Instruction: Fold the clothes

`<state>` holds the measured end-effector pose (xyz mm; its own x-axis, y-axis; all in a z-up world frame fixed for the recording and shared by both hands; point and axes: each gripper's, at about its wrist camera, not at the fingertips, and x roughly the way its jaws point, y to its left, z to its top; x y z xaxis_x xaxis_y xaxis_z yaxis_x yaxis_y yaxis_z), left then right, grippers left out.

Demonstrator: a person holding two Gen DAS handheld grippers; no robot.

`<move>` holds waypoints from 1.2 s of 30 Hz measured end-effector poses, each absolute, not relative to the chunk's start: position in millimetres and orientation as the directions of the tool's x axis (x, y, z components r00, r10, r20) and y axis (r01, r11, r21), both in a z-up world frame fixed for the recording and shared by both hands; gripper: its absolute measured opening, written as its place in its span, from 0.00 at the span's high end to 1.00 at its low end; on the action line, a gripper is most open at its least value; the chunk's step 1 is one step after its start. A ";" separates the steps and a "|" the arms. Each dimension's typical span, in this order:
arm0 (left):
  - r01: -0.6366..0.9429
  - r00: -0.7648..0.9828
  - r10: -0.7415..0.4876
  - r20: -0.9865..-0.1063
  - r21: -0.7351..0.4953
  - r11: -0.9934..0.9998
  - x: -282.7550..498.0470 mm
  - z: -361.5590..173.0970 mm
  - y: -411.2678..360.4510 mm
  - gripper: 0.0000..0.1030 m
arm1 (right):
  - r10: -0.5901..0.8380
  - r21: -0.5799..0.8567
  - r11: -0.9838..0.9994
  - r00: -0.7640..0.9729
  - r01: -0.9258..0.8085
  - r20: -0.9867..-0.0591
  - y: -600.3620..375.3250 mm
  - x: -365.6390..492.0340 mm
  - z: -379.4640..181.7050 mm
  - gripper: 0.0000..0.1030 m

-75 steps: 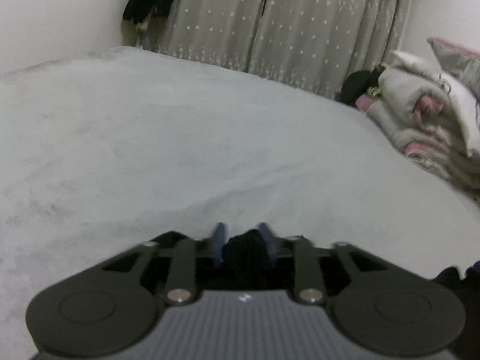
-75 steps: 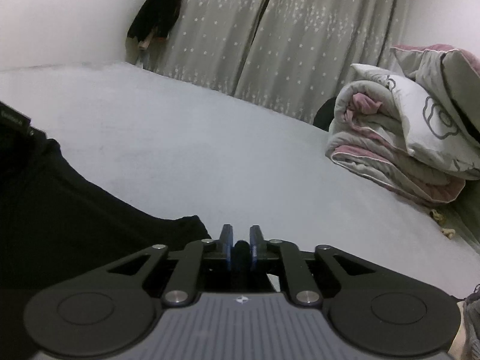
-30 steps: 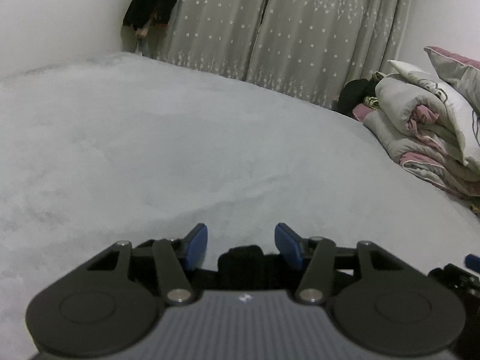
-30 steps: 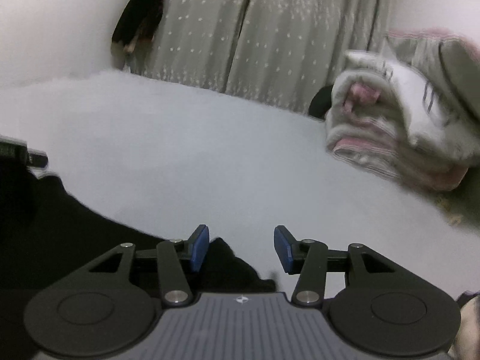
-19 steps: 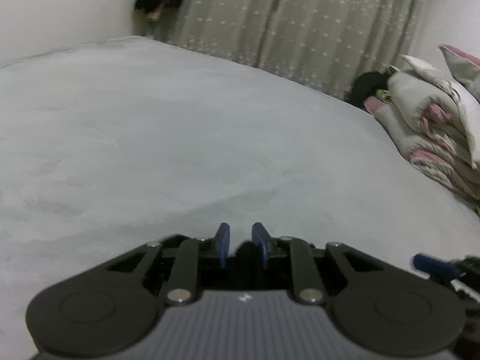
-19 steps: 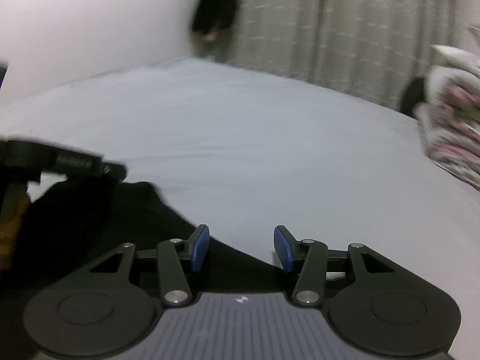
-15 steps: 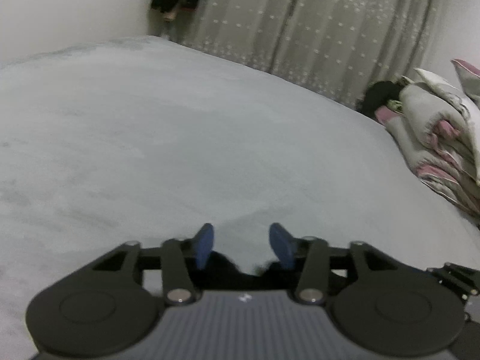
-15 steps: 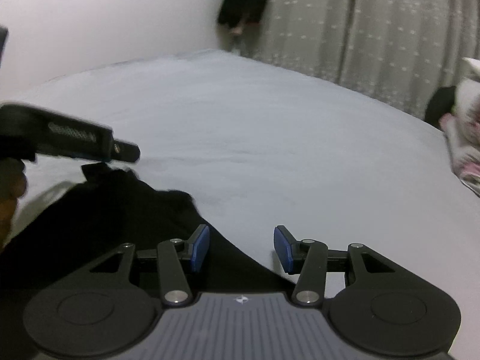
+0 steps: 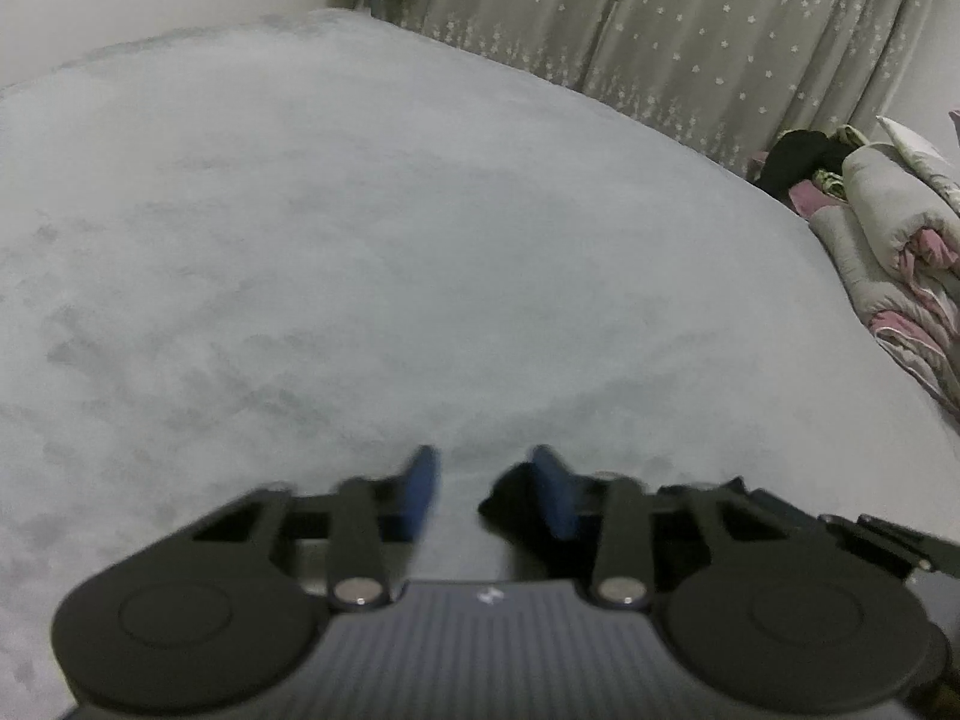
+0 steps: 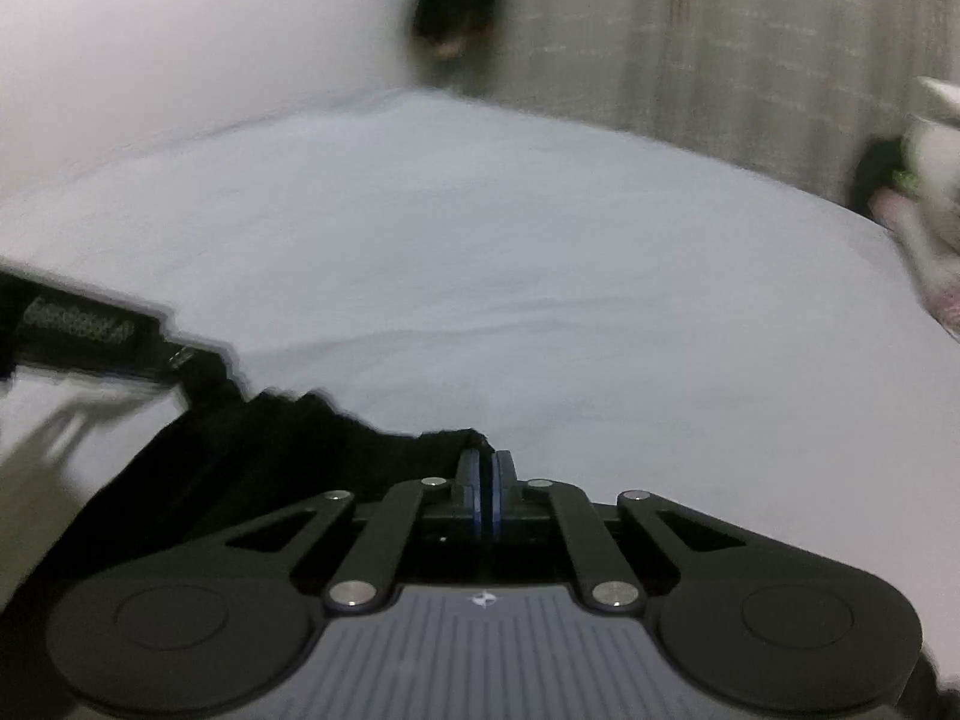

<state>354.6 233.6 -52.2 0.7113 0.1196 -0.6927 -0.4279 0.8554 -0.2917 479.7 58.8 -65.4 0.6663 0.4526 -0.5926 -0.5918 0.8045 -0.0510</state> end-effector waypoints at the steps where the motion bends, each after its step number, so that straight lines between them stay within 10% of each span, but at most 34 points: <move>1: -0.434 0.710 0.126 -0.693 -0.290 0.853 353.1 -54.3 234.9 0.88 | 0.445 -0.036 0.823 0.683 -0.567 -0.580 58.0 478.4 -68.3 0.96; 11: -0.484 0.726 0.270 -0.633 -0.190 0.854 334.8 -30.9 222.8 0.96 | 0.489 0.188 0.864 0.685 -0.468 -0.541 15.9 490.3 -71.7 0.96; 25: -0.497 0.751 0.297 -0.590 -0.209 0.842 296.6 -65.9 286.8 0.96 | 0.430 0.056 0.875 0.721 -0.481 -0.544 36.9 485.9 -65.3 0.96; 36: -0.437 0.790 0.256 -0.557 -0.218 0.872 283.2 -24.8 267.7 0.69 | 0.432 0.050 0.871 0.715 -0.488 -0.550 37.1 483.8 -69.0 0.95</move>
<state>283.2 267.7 -24.8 0.7896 0.2565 -0.5574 -0.4374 0.8724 -0.2182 483.8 37.1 -69.0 0.7147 0.4322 -0.5499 -0.4883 0.8713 0.0502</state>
